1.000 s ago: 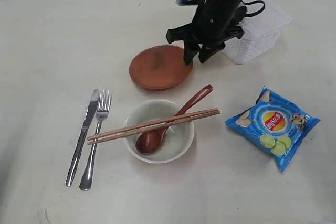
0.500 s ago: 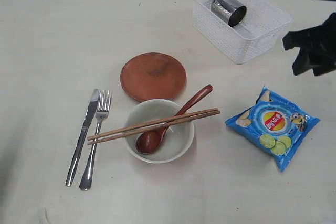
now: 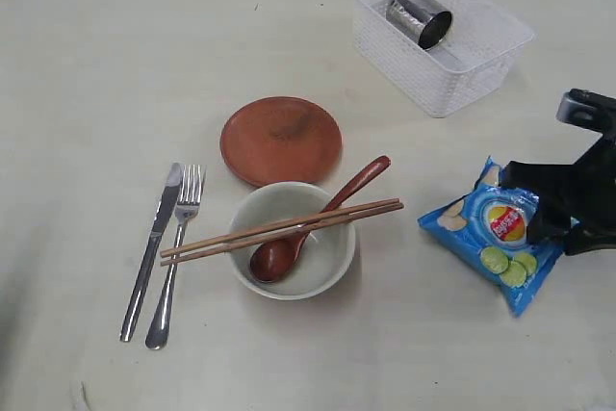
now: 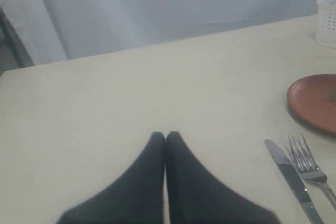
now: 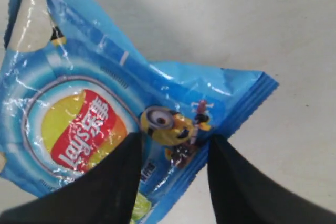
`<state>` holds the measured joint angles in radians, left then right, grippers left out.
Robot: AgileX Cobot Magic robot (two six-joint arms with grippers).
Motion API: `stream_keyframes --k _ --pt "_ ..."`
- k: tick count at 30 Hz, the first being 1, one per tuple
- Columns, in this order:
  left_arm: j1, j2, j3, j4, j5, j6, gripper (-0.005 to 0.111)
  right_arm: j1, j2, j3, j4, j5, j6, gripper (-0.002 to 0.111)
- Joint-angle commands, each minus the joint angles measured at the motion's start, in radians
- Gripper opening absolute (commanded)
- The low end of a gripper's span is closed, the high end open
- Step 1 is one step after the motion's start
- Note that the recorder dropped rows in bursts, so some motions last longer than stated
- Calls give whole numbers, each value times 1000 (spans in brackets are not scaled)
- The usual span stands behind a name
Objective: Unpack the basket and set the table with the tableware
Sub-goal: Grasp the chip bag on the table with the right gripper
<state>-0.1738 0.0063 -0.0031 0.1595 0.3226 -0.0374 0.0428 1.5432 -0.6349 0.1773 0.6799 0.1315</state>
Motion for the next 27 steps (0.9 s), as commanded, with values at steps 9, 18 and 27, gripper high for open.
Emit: stream_keyframes --k 9,18,27 --pt "-2 -6 3 1 2 -6 0 -7 0 8 23 -10 -49 40" --pt "-2 -6 3 1 2 -6 0 -7 0 8 -79 -16 13 40" --pt "-2 -6 3 1 2 -6 0 0 0 8 -43 7 -20 50"
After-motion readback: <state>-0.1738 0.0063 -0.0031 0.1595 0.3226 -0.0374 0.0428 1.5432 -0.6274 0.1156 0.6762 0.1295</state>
